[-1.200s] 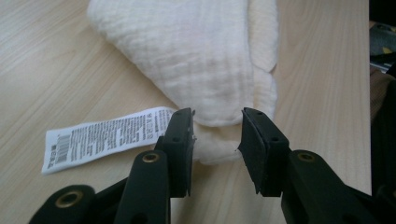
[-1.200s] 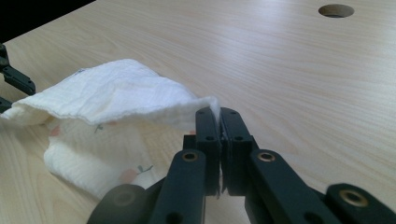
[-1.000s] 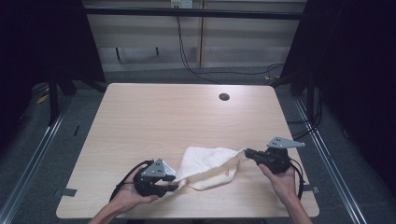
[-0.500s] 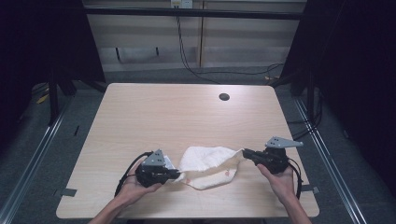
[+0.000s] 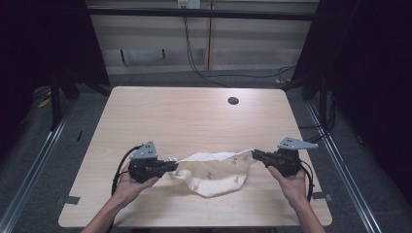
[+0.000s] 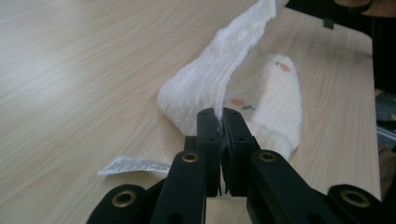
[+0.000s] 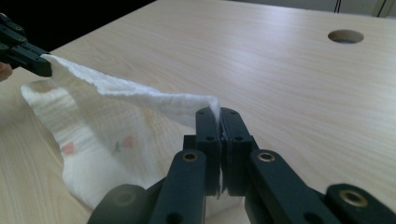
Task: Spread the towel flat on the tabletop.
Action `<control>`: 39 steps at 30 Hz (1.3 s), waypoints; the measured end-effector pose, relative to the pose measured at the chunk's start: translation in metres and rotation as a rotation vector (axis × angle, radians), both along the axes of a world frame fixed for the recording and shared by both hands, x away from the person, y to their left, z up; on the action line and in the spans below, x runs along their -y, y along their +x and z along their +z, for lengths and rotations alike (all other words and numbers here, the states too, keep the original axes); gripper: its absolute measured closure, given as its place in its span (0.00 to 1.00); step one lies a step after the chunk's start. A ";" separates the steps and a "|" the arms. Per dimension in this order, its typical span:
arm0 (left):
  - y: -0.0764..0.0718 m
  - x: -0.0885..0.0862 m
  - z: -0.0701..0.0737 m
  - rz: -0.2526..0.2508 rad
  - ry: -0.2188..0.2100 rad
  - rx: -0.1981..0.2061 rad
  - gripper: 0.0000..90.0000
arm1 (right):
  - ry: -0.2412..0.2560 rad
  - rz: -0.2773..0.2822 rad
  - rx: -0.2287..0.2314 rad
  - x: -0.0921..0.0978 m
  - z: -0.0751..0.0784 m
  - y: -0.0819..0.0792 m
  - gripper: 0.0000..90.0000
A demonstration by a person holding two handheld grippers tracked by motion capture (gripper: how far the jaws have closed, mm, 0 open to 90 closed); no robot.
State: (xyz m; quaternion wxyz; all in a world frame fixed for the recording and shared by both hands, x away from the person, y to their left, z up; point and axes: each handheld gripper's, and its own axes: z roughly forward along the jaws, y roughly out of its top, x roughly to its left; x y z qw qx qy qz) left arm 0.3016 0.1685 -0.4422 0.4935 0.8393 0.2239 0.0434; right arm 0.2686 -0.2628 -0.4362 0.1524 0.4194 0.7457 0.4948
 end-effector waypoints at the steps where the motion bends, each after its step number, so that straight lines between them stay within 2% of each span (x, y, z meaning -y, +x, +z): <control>1: 0.001 -0.002 0.006 0.007 -0.011 0.014 0.97 | 0.002 0.005 0.012 -0.002 0.005 0.001 0.97; 7: 0.006 -0.012 0.019 0.036 -0.050 0.032 0.97 | 0.024 0.022 0.049 -0.008 0.020 0.008 0.97; 10: 0.006 -0.017 0.022 0.048 -0.053 0.038 0.97 | 0.020 0.033 0.053 -0.010 0.026 0.010 0.97; 11: 0.007 -0.022 0.025 0.059 -0.070 0.045 0.97 | 0.017 0.043 0.064 -0.012 0.033 0.011 0.97; 12: 0.007 -0.022 0.025 0.059 -0.070 0.045 0.97 | 0.017 0.043 0.064 -0.012 0.033 0.011 0.97; 13: 0.006 -0.025 0.029 0.076 -0.084 0.061 0.97 | 0.023 0.046 0.074 -0.012 0.041 0.012 0.97; 22: 0.012 -0.023 0.038 0.079 -0.109 0.063 0.97 | 0.024 0.065 0.101 -0.014 0.062 0.015 0.97; 28: 0.008 -0.028 0.061 0.071 -0.133 0.103 0.97 | 0.056 0.081 0.137 -0.012 0.079 0.013 0.97; 29: 0.005 -0.031 0.068 0.071 -0.136 0.122 0.97 | 0.056 0.089 0.150 -0.013 0.085 0.010 0.97; 31: 0.003 -0.033 0.073 0.073 -0.144 0.128 0.97 | 0.058 0.096 0.163 -0.013 0.091 0.006 0.97; 34: 0.002 -0.036 0.077 0.065 -0.152 0.126 0.97 | 0.048 0.103 0.172 -0.014 0.095 0.002 0.97; 35: 0.002 -0.038 0.081 0.044 -0.157 0.118 0.97 | 0.045 0.112 0.173 -0.013 0.097 0.001 0.97; 39: 0.002 -0.039 0.089 0.044 -0.171 0.108 0.98 | 0.054 0.121 0.181 -0.011 0.103 -0.003 0.97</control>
